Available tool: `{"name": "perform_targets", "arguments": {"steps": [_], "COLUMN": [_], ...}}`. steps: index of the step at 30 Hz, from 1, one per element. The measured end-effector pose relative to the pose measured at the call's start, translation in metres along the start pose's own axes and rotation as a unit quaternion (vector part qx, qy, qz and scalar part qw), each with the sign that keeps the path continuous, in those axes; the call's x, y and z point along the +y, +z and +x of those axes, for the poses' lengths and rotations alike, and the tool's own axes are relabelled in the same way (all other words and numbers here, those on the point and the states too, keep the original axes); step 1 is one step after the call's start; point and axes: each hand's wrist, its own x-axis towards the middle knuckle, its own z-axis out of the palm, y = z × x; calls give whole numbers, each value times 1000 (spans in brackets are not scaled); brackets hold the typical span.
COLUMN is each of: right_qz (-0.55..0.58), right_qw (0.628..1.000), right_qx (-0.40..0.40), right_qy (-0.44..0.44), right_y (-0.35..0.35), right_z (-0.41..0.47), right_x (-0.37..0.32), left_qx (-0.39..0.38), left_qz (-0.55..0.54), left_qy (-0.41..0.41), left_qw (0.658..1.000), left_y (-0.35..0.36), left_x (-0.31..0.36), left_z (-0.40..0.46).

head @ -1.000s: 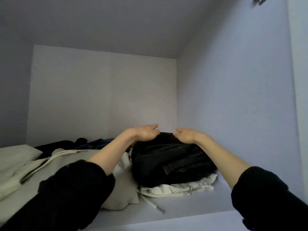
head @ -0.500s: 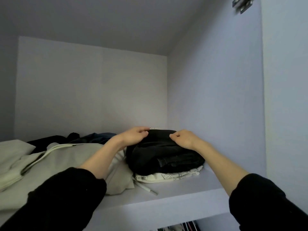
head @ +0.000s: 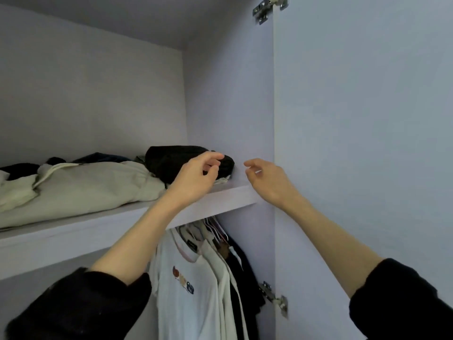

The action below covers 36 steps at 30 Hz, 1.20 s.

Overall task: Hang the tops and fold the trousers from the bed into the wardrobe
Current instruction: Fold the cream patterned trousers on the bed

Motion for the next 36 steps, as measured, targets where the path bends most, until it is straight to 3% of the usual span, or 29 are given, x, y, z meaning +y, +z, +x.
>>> {"name": "perform_targets", "arguments": {"steps": [8, 15, 29, 36], "right_qz": [53, 46, -71, -101], "right_qw": [991, 966, 868, 816], "right_qx": [21, 63, 210, 252], "right_qy": [125, 245, 445, 510], "right_y": [-69, -152, -442, -519], "right_z": [-168, -296, -560, -653], "right_x": [29, 77, 181, 208], "left_qx": [-113, -213, -429, -519], "left_qz": [-123, -243, -363, -395], "left_qy": [-4, 27, 122, 147], "left_qw": [986, 946, 818, 744], "left_y": [65, 159, 398, 490], "left_x": [61, 155, 459, 552], "left_z": [-103, -162, -269, -315]}}
